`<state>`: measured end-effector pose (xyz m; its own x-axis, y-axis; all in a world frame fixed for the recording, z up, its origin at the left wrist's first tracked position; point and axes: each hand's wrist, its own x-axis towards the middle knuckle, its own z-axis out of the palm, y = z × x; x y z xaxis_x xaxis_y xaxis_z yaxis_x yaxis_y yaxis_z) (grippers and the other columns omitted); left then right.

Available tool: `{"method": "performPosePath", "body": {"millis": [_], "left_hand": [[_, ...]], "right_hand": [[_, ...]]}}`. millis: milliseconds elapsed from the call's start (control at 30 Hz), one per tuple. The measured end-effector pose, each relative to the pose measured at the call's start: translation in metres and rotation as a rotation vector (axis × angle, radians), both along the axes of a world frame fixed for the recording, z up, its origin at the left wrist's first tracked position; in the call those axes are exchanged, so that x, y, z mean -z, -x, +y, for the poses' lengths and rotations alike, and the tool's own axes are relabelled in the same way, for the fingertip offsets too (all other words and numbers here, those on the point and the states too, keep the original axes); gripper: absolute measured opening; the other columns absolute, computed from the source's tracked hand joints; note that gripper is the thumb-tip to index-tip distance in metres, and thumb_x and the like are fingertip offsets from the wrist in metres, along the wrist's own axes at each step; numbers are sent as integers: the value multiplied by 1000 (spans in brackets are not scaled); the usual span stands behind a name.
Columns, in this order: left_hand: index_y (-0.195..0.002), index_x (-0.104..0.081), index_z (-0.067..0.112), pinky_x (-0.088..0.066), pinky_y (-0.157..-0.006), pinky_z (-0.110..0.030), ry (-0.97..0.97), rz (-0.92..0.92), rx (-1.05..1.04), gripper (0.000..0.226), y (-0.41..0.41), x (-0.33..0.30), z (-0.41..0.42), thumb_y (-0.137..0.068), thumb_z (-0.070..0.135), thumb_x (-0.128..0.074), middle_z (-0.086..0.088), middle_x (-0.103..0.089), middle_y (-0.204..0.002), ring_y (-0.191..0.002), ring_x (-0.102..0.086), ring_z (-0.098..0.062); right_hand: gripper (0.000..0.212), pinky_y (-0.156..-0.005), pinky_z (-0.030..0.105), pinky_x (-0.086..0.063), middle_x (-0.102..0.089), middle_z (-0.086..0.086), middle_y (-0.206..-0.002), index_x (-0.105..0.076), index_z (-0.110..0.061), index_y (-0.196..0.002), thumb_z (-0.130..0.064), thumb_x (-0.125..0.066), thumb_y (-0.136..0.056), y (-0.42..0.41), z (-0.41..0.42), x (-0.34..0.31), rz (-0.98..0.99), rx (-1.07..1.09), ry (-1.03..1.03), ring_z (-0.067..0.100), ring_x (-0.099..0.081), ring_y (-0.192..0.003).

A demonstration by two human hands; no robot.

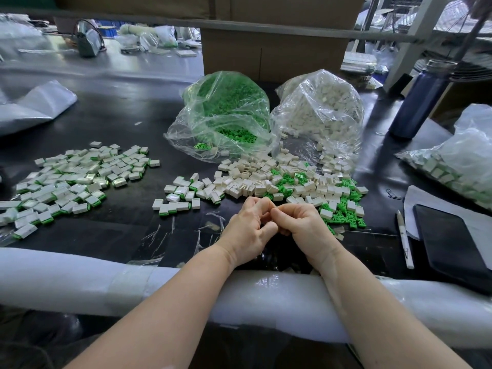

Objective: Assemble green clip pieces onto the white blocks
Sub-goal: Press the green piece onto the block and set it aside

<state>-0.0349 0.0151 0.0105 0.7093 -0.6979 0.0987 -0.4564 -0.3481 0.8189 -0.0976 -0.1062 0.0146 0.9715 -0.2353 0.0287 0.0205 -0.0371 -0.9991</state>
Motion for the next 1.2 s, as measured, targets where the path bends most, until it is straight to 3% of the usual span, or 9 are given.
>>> {"method": "performPosePath", "body": {"millis": [267, 367, 533, 767, 967, 1100, 1200], "left_hand": [[-74, -44, 43, -46, -88, -45, 0, 0, 6, 9, 0, 0, -1, -72, 34, -43, 7, -42, -96, -91, -53, -28], [-75, -43, 42, -46, -88, -44, 25, 2, 2, 10, -1, 0, -1, -72, 32, -42, 10, -41, -93, -89, -53, -24], [-75, -43, 43, -46, -88, -44, 23, -5, 8, 10, -1, 1, 0, -73, 33, -42, 10, -41, -93, -90, -54, -25], [-73, -43, 45, -45, -87, -45, 17, 2, 9, 11, 0, 0, 0, -71, 34, -43, 11, -40, -91, -88, -53, -27], [-75, -43, 44, -46, -87, -45, 31, 5, 4, 12, -1, 0, 0, -73, 33, -43, 12, -40, -92, -89, -53, -26], [-86, -51, 36, -50, -89, -43, 194, 94, -4, 15, -1, 1, 0, -89, 22, -55, -1, -43, -105, -93, -57, -27], [-88, -53, 29, -50, -86, -35, 232, 72, -89, 14, -4, 3, 0, -91, 16, -57, -4, -50, -102, -89, -58, -22]], "right_hand": [[21, -48, 8, -39, -60, -8, -50, -68, 8, -86, -4, -53, -92, 0, 0, 1, 7, 11, -9, -2, -50, -46], [20, -52, 10, -42, -65, -1, -60, -70, 1, -84, -7, -54, -92, -1, 2, 0, -5, 21, -19, -1, -54, -51], [23, -52, 14, -37, -56, 14, -69, -73, -8, -79, -13, -55, -92, -1, 1, 0, 13, 8, 51, 7, -44, -55], [22, -48, 8, -40, -62, -7, -51, -69, 0, -79, -5, -53, -93, 1, 1, -1, -6, -1, 2, -1, -53, -46], [22, -49, 11, -43, -65, -3, -56, -70, 0, -80, -9, -54, -93, 0, 3, -2, -7, 29, -8, 1, -55, -49], [31, -53, 15, -44, -60, -1, -58, -67, -4, -76, -24, -51, -93, 0, 4, -2, -24, 63, 4, 6, -53, -53], [33, -54, 17, -48, -65, 4, -68, -66, 2, -87, -24, -47, -95, -2, 2, -2, -25, 163, -55, 11, -61, -58]]}}
